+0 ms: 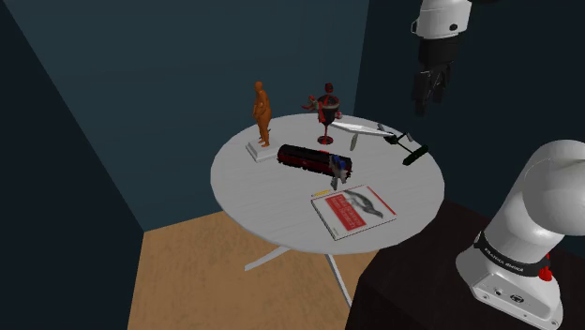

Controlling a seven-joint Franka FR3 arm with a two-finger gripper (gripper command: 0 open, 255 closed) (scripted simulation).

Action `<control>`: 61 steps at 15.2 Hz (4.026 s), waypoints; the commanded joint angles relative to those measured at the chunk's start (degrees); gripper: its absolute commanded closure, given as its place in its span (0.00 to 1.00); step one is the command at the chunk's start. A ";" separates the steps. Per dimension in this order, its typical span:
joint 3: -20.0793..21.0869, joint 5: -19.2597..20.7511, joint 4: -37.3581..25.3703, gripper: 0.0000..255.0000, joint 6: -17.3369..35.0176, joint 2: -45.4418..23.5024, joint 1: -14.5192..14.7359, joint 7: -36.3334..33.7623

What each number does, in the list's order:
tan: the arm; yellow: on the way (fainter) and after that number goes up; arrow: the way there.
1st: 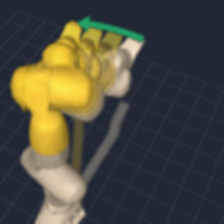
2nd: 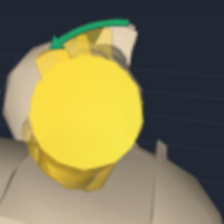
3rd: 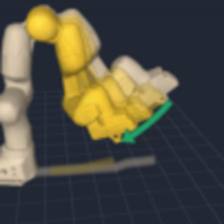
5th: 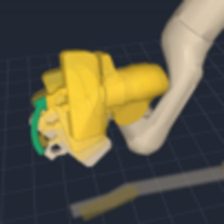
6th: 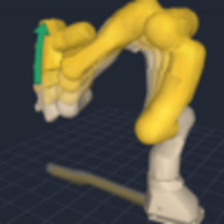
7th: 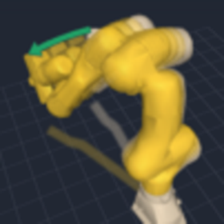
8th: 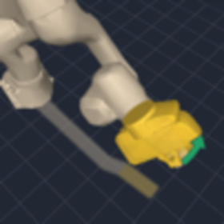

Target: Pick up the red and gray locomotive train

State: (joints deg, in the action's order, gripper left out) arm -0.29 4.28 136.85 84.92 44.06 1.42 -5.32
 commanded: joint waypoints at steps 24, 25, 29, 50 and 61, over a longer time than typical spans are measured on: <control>-10.68 -2.70 0.35 0.00 51.10 -38.63 3.63 21.79; -10.84 -3.68 -0.72 0.00 52.69 -40.86 3.82 23.15; -10.65 -8.33 -5.84 0.00 58.06 -49.74 3.97 28.96; -6.39 -17.17 -16.64 1.00 68.03 -68.09 1.14 39.27; -7.30 -15.81 -16.72 1.00 64.53 -64.63 1.79 38.07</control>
State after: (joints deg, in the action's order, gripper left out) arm -7.45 -11.72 120.27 150.06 -21.14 3.19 32.86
